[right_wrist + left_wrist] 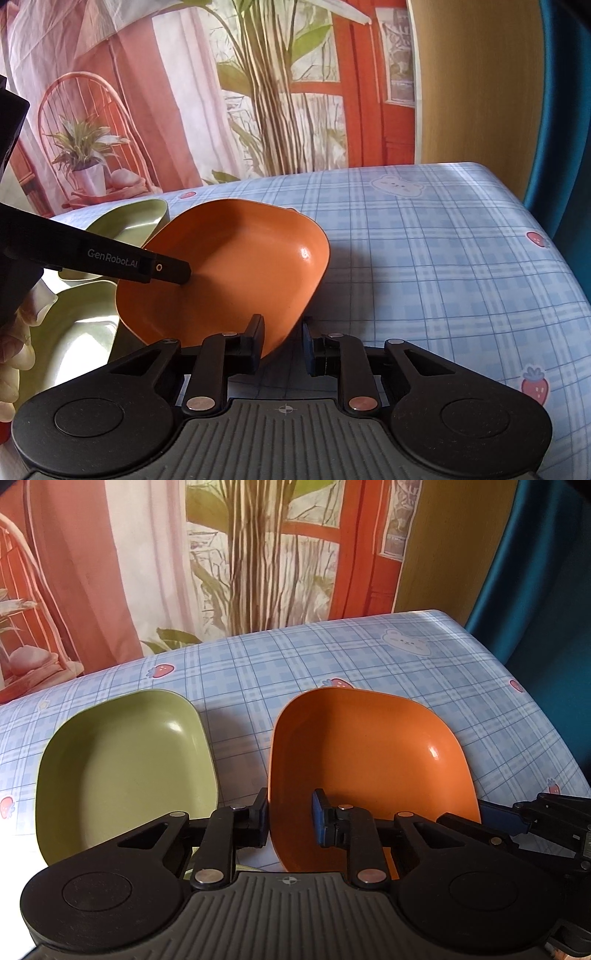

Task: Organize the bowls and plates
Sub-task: 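Grasp the orange dish rim with the left gripper and lift it, then carry the orange dish over a green plate and lower it with the left gripper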

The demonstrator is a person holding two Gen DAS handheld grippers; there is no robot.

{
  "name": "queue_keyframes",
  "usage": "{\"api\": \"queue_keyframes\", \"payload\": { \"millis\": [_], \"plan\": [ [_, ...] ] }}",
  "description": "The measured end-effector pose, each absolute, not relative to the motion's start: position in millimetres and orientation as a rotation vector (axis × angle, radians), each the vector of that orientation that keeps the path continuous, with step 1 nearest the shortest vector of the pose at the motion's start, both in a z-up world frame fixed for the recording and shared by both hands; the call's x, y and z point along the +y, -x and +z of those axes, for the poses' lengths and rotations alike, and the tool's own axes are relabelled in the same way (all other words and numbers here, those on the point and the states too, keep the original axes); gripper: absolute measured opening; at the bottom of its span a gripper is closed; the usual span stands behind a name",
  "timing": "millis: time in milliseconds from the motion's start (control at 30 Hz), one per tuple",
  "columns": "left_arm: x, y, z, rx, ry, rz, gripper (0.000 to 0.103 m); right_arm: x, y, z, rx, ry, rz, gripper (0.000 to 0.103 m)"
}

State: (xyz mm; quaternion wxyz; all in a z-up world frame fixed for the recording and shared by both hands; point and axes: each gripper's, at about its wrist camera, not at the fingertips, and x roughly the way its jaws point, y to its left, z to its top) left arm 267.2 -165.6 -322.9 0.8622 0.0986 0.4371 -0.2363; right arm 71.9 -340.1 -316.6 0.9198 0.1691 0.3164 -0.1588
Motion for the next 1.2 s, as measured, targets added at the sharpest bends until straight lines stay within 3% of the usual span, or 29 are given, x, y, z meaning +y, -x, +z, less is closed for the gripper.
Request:
{"api": "queue_keyframes", "payload": {
  "millis": [1200],
  "plan": [
    [-139.4, -199.9, -267.9, 0.843, -0.126, -0.54, 0.023, -326.5, -42.6, -269.0, 0.565, -0.272, -0.344, 0.019]
  ]
}}
